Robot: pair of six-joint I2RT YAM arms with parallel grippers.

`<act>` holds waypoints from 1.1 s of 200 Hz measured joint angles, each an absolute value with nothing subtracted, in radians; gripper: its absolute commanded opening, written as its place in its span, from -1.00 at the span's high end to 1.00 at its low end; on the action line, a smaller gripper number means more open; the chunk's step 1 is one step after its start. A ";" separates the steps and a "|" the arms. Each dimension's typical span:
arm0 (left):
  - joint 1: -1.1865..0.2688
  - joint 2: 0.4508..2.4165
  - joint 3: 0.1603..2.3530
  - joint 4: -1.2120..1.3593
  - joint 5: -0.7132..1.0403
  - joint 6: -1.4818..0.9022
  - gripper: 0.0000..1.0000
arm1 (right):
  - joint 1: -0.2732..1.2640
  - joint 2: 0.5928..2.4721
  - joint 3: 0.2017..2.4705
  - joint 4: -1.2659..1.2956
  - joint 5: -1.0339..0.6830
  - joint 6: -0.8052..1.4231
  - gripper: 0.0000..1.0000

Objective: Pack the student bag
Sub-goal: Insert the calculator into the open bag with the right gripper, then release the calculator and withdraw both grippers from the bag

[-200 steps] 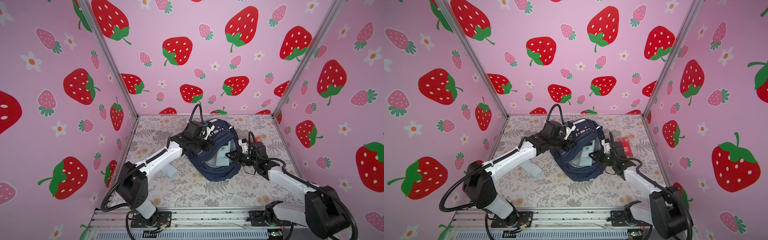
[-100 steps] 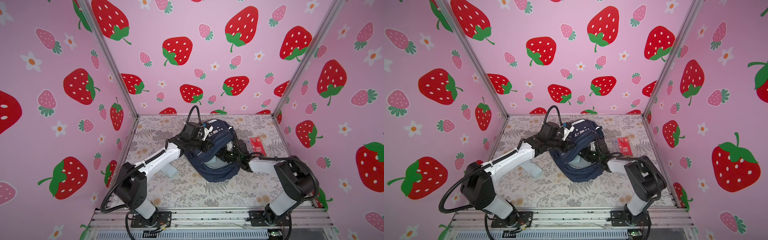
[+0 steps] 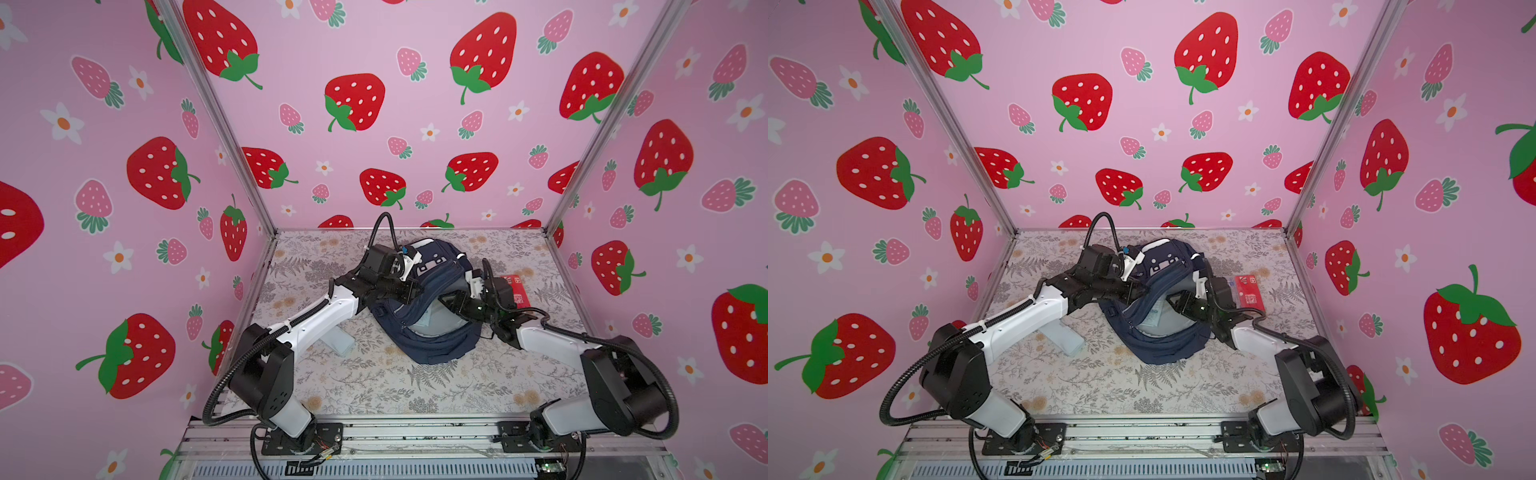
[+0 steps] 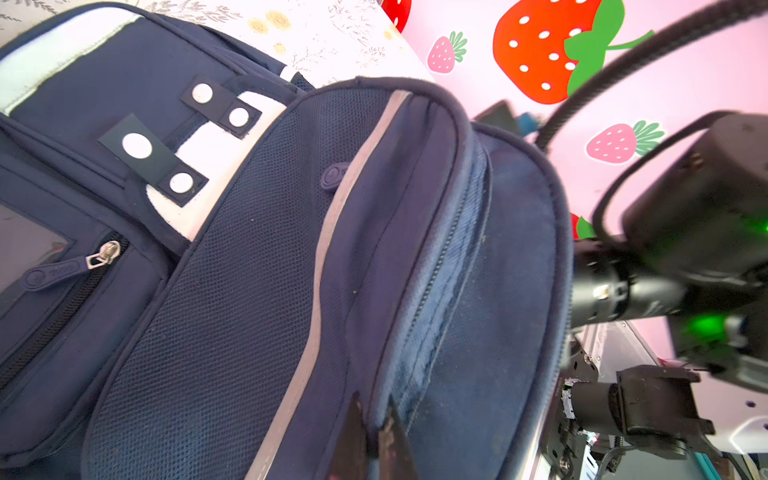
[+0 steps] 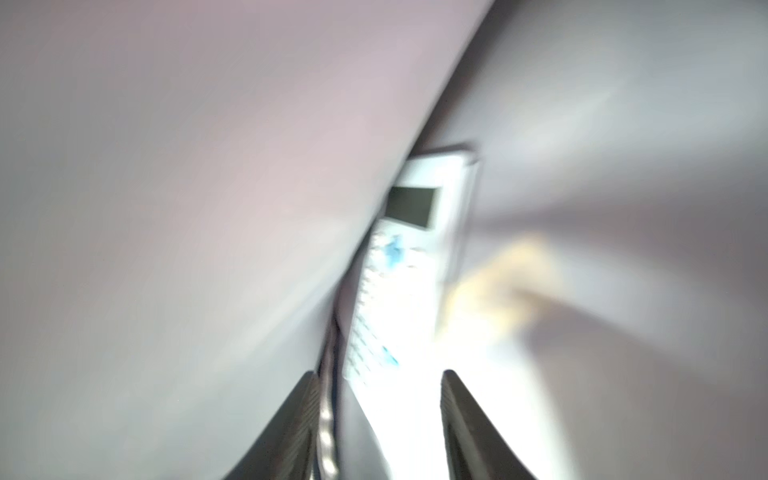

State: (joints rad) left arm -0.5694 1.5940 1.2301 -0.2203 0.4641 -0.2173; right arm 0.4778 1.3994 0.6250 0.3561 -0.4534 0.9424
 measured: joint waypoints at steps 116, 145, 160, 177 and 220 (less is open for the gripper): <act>-0.513 1.579 1.229 -0.292 0.426 -0.162 0.80 | 0.274 0.955 0.608 -0.159 -0.332 0.703 -0.02; -0.511 1.579 1.229 -0.302 0.410 -0.194 0.14 | 0.274 0.955 0.632 -0.182 -0.329 0.691 -0.14; -0.511 1.576 1.224 -0.302 0.392 -0.219 -0.11 | 0.274 0.955 0.645 -0.182 -0.335 0.683 -0.15; -0.509 1.553 1.203 -0.298 0.356 -0.243 -0.36 | 0.274 0.955 0.659 -0.182 -0.347 0.680 -0.15; -0.494 1.438 1.189 -0.337 0.258 -0.295 -0.99 | 0.274 0.951 0.688 -0.183 -0.365 0.655 -0.19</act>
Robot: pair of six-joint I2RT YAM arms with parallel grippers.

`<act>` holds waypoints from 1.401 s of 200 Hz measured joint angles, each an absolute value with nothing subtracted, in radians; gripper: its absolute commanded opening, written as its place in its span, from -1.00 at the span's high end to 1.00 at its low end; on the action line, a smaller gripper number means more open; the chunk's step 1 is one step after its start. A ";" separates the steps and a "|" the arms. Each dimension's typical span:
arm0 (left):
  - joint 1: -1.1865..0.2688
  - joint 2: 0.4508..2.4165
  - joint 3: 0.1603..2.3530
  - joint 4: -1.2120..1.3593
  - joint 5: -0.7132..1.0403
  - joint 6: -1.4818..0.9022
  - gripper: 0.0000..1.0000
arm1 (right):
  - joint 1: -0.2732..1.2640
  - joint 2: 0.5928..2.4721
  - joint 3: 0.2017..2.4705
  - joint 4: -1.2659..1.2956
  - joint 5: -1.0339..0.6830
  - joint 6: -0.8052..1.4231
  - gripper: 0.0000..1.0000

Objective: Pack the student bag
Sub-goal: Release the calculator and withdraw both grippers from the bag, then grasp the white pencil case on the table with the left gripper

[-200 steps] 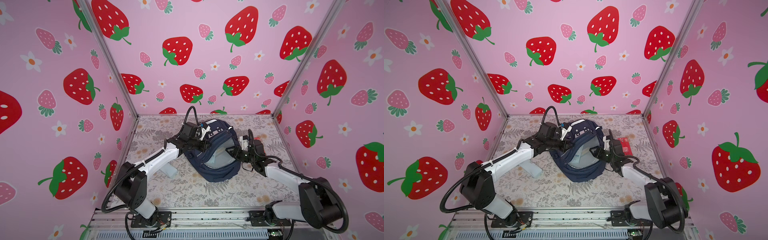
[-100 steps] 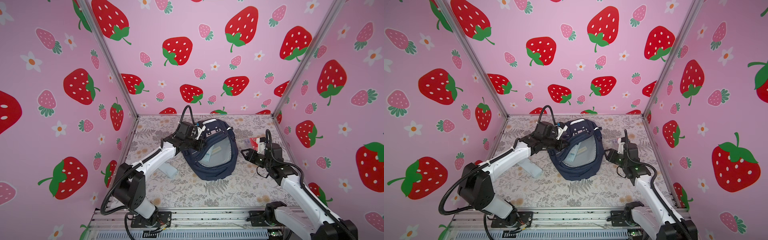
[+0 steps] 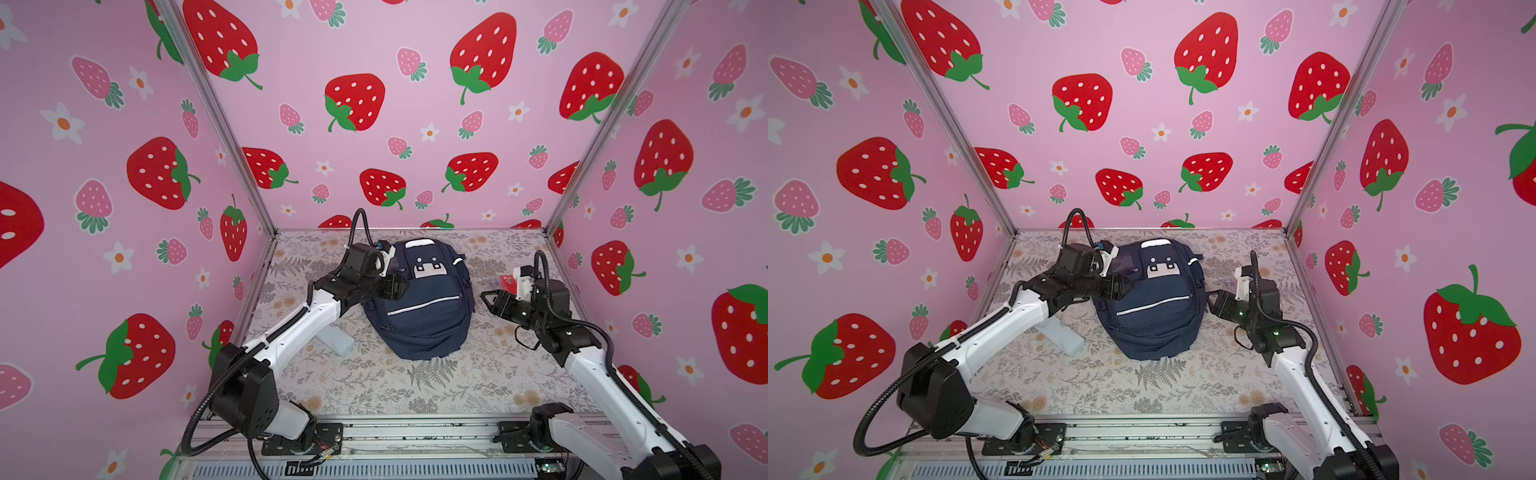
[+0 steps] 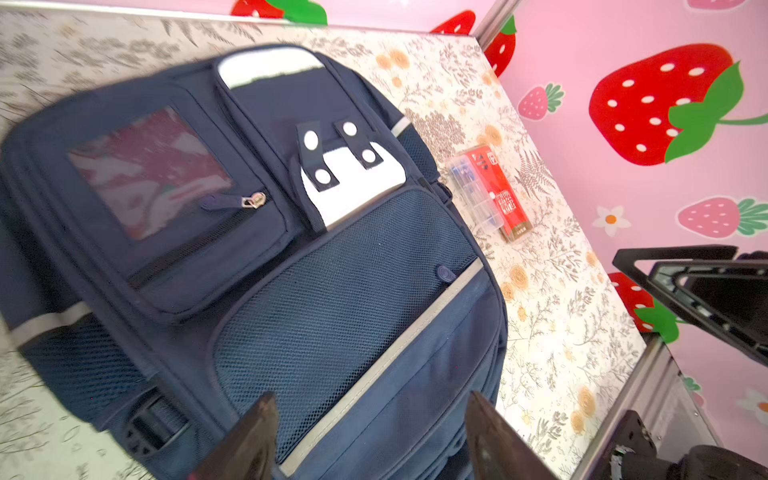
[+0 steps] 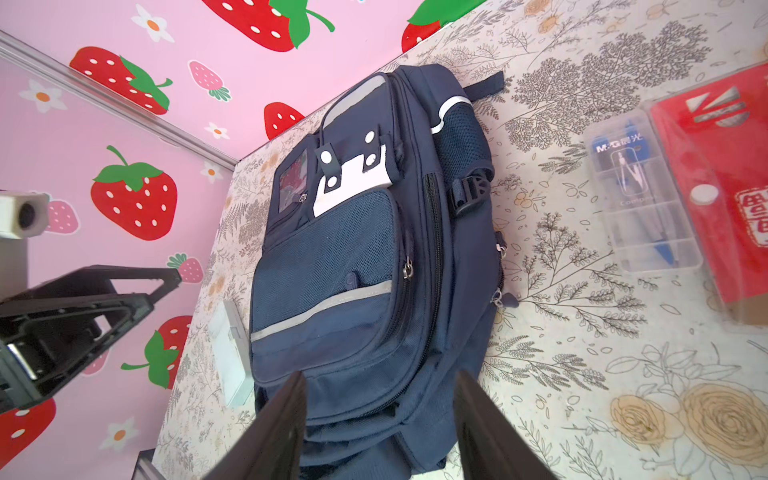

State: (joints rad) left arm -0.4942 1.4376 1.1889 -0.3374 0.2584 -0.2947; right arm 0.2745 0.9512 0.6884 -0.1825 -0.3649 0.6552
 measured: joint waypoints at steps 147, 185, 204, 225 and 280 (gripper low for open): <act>-0.017 1.232 0.827 -0.665 -0.049 -0.644 -0.97 | 0.274 0.964 0.649 -0.105 -0.480 0.664 -0.21; -0.006 1.403 0.841 -0.595 0.004 -0.676 -0.89 | 0.274 0.963 0.608 -0.082 -0.521 0.699 -0.21; -0.006 1.488 0.878 -0.586 0.003 -0.677 -0.87 | 0.274 0.961 0.603 -0.070 -0.530 0.709 -0.22; -0.006 1.553 0.914 -0.571 -0.001 -0.678 -0.88 | 0.274 0.957 0.600 -0.060 -0.538 0.714 -0.23; -0.006 1.647 0.930 -0.551 -0.017 -0.671 -0.83 | 0.275 0.956 0.599 -0.044 -0.559 0.723 -0.23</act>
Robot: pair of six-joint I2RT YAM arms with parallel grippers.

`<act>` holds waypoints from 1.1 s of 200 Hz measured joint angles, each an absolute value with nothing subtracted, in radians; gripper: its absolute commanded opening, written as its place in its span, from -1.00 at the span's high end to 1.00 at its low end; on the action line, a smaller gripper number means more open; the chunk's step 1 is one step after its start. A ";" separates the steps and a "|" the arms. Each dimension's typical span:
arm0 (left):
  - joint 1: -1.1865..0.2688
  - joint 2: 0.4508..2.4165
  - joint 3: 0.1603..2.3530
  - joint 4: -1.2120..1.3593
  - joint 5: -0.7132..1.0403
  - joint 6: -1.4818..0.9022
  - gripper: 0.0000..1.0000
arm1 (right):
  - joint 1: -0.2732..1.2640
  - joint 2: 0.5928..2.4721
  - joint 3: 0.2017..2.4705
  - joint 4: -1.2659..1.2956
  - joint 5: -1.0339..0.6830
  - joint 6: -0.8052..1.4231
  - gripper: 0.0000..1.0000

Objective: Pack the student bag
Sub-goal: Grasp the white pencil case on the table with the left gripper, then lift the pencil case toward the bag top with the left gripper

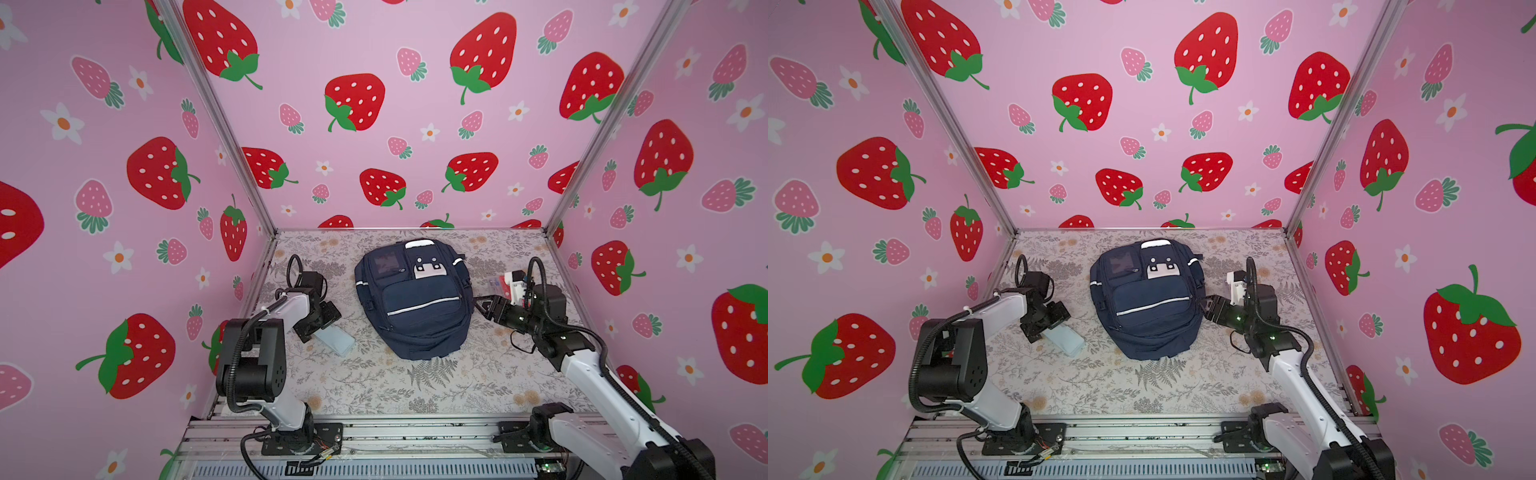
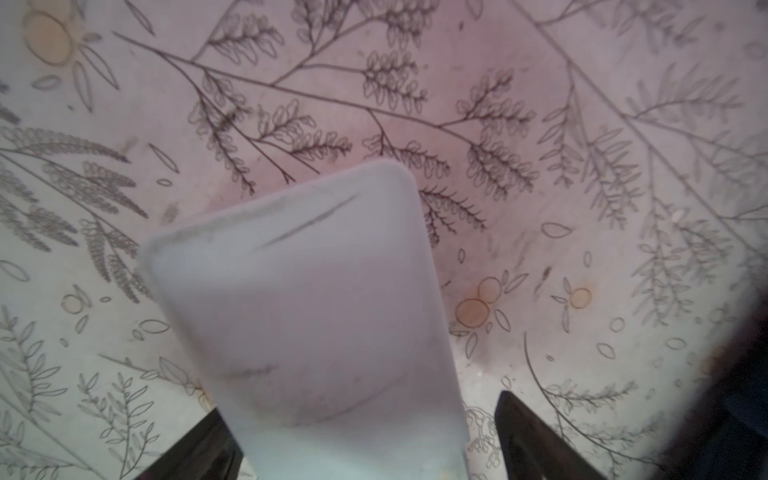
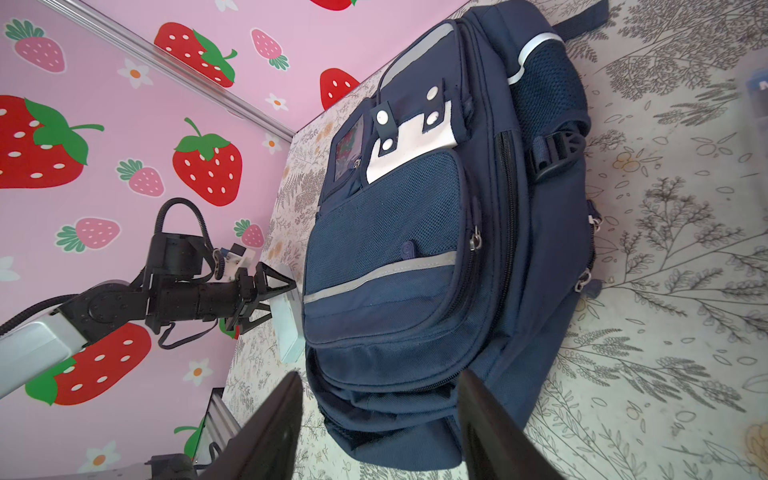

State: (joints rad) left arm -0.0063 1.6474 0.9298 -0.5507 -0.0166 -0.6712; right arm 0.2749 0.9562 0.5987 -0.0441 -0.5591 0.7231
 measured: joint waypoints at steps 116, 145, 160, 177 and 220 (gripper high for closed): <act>-0.006 1.668 0.953 -0.546 0.003 -0.655 -0.24 | 0.275 0.967 0.599 -0.044 -0.569 0.731 -0.23; -0.006 1.624 0.953 -0.534 0.067 -0.669 -0.06 | 0.283 0.980 0.599 -0.038 -0.580 0.735 -0.24; -0.009 1.578 0.966 -0.531 0.095 -0.683 -0.04 | 0.295 0.992 0.599 -0.028 -0.584 0.737 -0.24; -0.018 1.534 1.000 -0.530 0.124 -0.699 -0.04 | 0.328 1.019 0.607 -0.023 -0.585 0.736 -0.22; -0.091 1.470 1.089 -0.511 0.214 -0.751 -0.02 | 0.514 1.119 0.722 -0.050 -0.529 0.695 -0.17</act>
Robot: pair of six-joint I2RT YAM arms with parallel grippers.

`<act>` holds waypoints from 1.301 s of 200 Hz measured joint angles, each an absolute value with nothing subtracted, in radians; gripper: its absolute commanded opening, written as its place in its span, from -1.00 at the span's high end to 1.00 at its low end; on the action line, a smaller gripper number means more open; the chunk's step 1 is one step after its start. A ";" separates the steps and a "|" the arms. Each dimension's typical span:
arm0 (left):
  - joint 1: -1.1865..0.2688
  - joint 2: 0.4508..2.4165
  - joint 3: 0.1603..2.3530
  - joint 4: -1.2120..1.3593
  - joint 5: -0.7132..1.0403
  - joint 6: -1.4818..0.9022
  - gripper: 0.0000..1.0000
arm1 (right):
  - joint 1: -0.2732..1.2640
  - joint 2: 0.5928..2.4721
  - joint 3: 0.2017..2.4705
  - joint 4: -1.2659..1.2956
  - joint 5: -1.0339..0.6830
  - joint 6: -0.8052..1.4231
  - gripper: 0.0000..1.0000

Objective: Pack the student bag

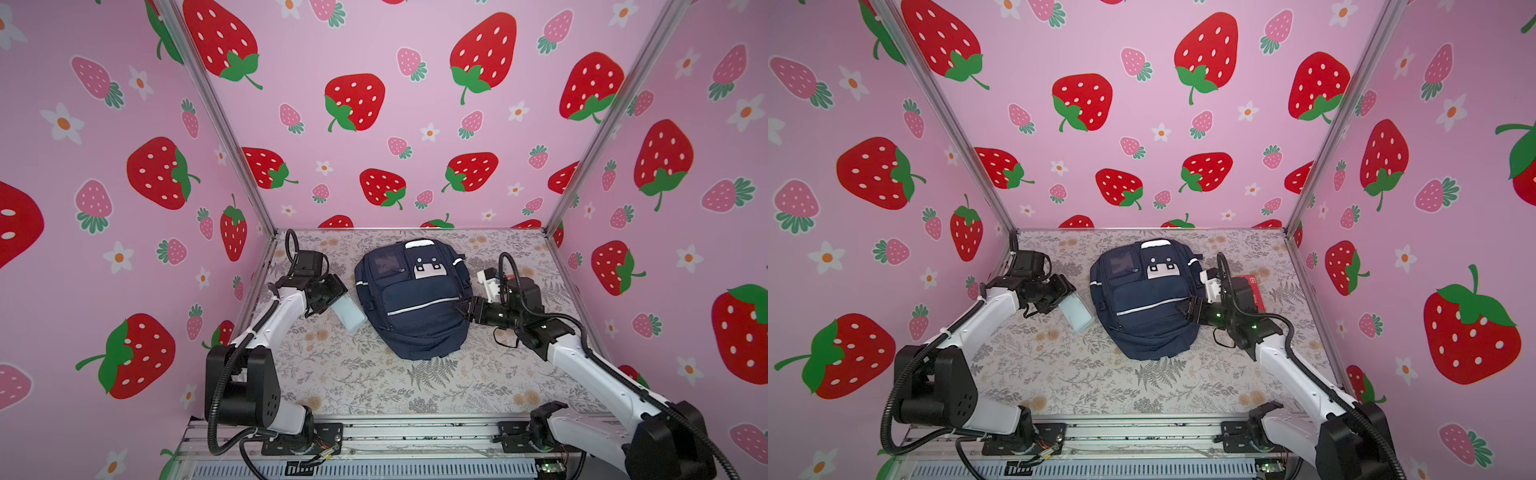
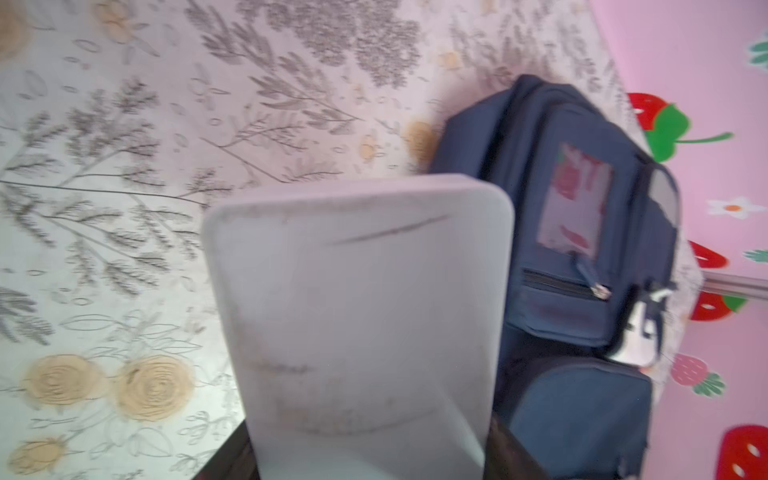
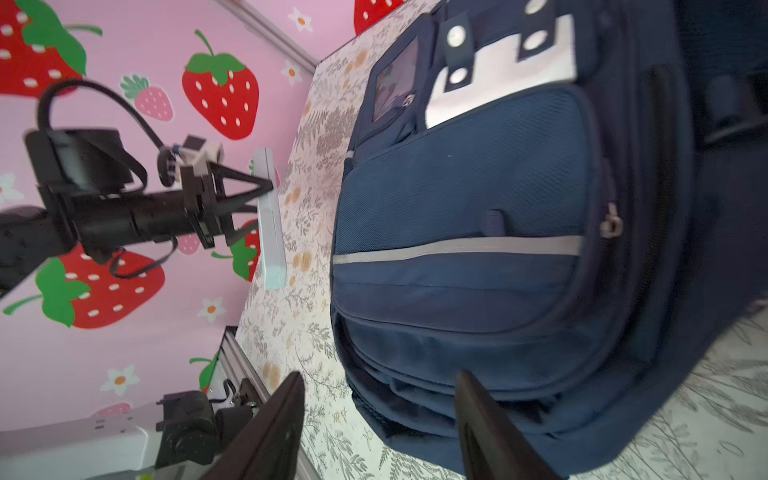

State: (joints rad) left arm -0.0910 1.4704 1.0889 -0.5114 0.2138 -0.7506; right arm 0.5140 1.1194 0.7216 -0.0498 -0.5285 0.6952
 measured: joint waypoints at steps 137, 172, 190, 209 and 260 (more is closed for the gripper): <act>-0.500 1.635 1.287 -0.288 0.488 -0.807 0.12 | 0.725 1.305 0.963 -0.159 -0.418 0.590 -0.12; -0.523 1.639 1.320 -0.280 0.490 -0.783 0.12 | 0.726 1.308 0.958 -0.155 -0.416 0.603 -0.11; -0.543 1.641 1.327 -0.277 0.488 -0.772 0.12 | 0.731 1.319 0.958 -0.155 -0.417 0.605 -0.07; -0.564 1.645 1.327 -0.278 0.479 -0.759 0.12 | 0.738 1.338 0.958 -0.155 -0.416 0.608 -0.04; -0.577 1.660 1.336 -0.283 0.472 -0.749 0.05 | 0.759 1.354 0.968 -0.173 -0.372 0.622 0.42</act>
State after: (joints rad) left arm -0.5766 1.6604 1.3365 -0.2829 0.4717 -0.7490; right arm 0.7586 1.3544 0.9676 -0.1726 -0.3721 0.6224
